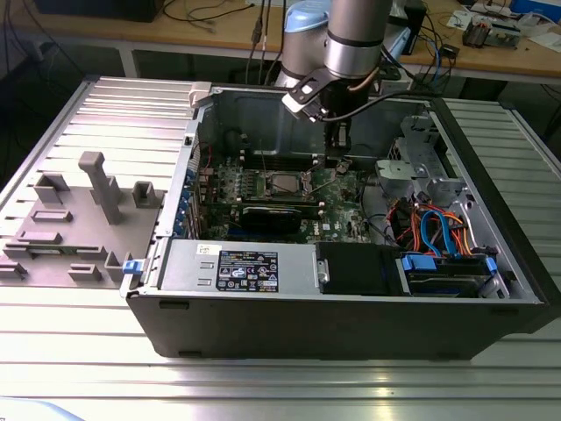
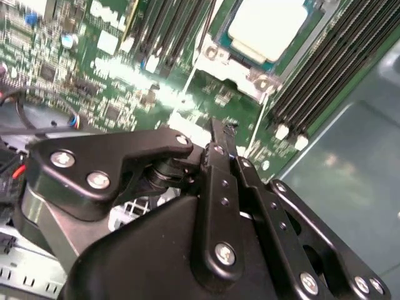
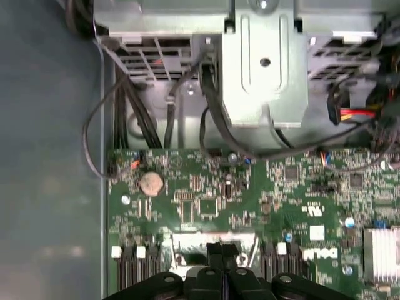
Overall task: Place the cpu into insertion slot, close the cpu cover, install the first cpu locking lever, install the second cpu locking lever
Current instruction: 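Close the cpu cover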
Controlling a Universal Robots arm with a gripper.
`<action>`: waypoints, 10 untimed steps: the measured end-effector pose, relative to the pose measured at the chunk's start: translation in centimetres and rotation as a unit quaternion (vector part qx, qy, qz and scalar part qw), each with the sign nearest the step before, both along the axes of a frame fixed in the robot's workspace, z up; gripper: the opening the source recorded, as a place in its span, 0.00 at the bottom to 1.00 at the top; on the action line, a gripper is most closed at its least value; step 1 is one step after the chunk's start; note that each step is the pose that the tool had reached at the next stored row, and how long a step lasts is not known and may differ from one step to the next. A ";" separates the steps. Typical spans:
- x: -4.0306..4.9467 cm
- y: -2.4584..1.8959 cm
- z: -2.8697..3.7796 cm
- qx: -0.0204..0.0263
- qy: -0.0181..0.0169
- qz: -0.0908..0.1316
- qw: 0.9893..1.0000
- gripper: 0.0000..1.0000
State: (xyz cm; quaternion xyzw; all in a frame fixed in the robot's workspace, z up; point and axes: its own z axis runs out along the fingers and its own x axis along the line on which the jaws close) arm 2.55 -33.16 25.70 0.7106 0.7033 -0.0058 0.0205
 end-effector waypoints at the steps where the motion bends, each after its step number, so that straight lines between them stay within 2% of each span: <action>1: 0.27 0.00 0.00 0.000 0.000 0.000 1.000 0.11; 3: 0.79 0.01 0.00 0.000 0.000 0.000 1.000 0.11; 6: 2.08 0.01 0.00 0.000 0.000 0.000 1.000 0.11; 8: 2.50 0.01 -0.02 0.000 0.000 0.000 1.000 0.11; 9: 2.63 0.01 -0.31 -0.001 0.000 0.000 1.000 0.11; 10: 1.97 0.00 -1.29 -0.001 0.000 0.000 1.000 0.11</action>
